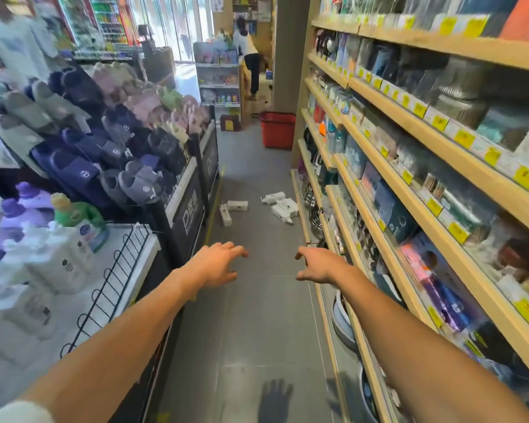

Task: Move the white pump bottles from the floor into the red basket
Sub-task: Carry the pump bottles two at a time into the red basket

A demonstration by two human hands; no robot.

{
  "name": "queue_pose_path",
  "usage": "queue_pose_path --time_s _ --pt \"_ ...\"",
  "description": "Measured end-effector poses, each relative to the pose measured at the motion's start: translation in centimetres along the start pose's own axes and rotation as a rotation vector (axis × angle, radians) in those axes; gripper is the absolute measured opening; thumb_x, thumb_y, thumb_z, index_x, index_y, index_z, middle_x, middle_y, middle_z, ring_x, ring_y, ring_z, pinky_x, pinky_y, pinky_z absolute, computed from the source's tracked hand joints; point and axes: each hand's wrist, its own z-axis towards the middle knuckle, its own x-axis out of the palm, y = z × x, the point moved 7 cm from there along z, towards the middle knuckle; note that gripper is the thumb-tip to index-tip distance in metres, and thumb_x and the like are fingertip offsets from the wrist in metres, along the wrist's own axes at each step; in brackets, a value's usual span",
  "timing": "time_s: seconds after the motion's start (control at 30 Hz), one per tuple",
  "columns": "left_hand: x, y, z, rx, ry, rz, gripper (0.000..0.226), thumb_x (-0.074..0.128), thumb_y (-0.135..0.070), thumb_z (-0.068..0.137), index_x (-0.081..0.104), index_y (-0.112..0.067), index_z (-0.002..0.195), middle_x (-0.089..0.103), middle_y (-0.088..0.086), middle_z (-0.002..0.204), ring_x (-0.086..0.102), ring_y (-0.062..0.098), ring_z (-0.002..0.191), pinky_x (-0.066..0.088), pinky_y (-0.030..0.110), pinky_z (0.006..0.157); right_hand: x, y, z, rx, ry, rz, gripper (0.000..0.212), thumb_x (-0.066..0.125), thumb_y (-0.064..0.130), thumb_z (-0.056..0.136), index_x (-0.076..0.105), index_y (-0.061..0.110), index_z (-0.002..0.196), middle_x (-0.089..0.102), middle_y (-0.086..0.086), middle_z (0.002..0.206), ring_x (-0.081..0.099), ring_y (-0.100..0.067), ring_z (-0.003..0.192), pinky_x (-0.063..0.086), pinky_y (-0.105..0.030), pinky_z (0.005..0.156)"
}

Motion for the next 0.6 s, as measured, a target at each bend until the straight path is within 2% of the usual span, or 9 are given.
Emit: queue_pose_path --time_s 0.23,0.47,0.6 --pt "-1.3 5.2 5.3 -0.108 0.016 -0.013 0.054 0.058 -0.047 0.096 0.037 -0.039 0.145 0.050 -0.002 0.139 0.047 0.026 0.126 0.042 0.050 0.102 -3.1 -2.8 6.8 0.016 0.024 0.036 0.059 0.070 0.042 0.091 0.049 0.025 0.144 0.060 -0.006 0.139 0.058 -0.029 0.122 0.049 -0.044 0.101" --pt "-2.1 9.2 11.2 -0.113 0.017 -0.022 0.053 0.057 -0.046 0.097 0.037 -0.037 0.146 0.050 -0.002 0.140 0.046 0.024 0.129 0.039 0.048 0.105 -5.4 -1.8 13.8 -0.013 0.030 -0.005 0.059 0.068 0.039 0.094 0.046 0.024 0.146 0.057 -0.007 0.142 0.056 -0.030 0.126 0.047 -0.041 0.098" --pt "-2.5 11.8 15.0 -0.101 0.013 -0.063 0.055 0.058 -0.044 0.097 0.036 -0.037 0.147 0.050 -0.002 0.139 0.047 0.024 0.127 0.040 0.048 0.104 -6.8 -1.1 17.7 -0.001 0.028 -0.013 0.060 0.069 0.040 0.093 0.046 0.024 0.146 0.057 -0.006 0.142 0.057 -0.029 0.125 0.048 -0.045 0.102"
